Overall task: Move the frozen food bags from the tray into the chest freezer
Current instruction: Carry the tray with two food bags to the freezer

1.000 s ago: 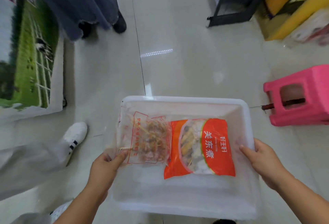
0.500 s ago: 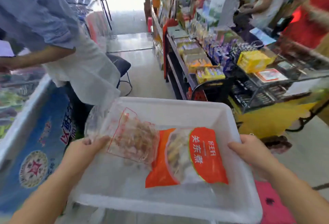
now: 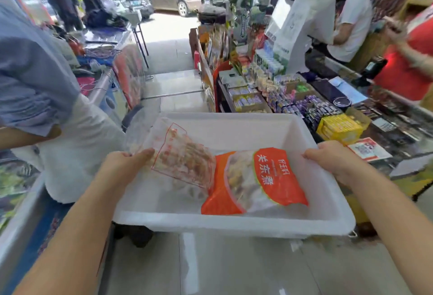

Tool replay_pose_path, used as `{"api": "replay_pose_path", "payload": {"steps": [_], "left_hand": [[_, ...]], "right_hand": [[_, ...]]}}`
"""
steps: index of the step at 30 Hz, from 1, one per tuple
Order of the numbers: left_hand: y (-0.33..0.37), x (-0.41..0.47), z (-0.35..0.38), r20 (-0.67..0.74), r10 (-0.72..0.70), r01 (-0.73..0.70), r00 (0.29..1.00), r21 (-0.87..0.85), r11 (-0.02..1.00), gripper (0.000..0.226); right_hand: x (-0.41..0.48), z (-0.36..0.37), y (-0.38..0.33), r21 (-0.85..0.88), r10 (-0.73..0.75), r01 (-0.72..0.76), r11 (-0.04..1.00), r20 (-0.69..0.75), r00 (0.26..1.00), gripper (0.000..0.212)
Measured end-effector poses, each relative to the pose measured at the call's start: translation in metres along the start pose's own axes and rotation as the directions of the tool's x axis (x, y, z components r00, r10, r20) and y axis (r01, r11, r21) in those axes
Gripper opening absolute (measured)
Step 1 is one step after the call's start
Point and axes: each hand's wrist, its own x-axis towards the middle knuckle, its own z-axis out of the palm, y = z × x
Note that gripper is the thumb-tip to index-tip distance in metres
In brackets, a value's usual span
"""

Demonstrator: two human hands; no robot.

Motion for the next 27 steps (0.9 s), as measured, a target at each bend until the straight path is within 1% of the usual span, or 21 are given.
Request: {"api": "replay_pose_path", "payload": {"steps": [2,5,7,9,13,16,20,24,27], "left_hand": [[0.007,0.023,0.01,-0.035,-0.004,0.004,0.999,-0.01,1.0,0.049],[0.014,0.06,0.027,-0.088,-0.032,0.029,0.996,-0.038,0.999,0.051],[0.023,0.086,0.039,-0.121,-0.04,0.037,0.992,-0.027,0.999,0.049],[0.036,0.111,0.046,-0.156,-0.031,0.029,0.987,-0.014,0.999,0.045],[0.06,0.168,0.052,-0.167,-0.072,0.077,0.983,0.022,0.997,0.051],[0.077,0.223,0.055,-0.199,-0.045,0.051,0.979,0.025,0.998,0.043],[0.096,0.305,0.056,-0.17,-0.05,0.056,0.984,0.033,0.998,0.045],[0.112,0.394,0.053,-0.158,-0.06,0.057,0.986,-0.023,0.998,0.049],[0.125,0.452,0.049,-0.173,-0.056,0.052,0.983,-0.029,0.998,0.045]], "right_hand": [[0.032,-0.001,-0.021,-0.004,-0.034,0.034,0.999,0.014,0.999,0.021],[0.089,0.0,-0.052,0.014,-0.082,0.082,0.997,0.059,0.995,0.018],[0.124,0.001,-0.072,0.019,-0.091,0.09,0.996,0.076,0.993,0.013],[0.155,0.005,-0.091,0.031,-0.092,0.089,0.996,0.088,0.992,0.014],[0.211,0.021,-0.131,0.017,-0.078,0.077,0.997,0.12,0.99,0.018],[0.253,0.04,-0.157,0.029,-0.085,0.082,0.996,0.131,0.988,0.017],[0.316,0.078,-0.195,-0.002,-0.082,0.083,0.997,0.112,0.99,0.023],[0.388,0.117,-0.24,0.017,-0.104,0.103,0.995,0.11,0.988,0.014],[0.435,0.144,-0.274,0.035,-0.09,0.086,0.996,0.113,0.99,0.015]]}}
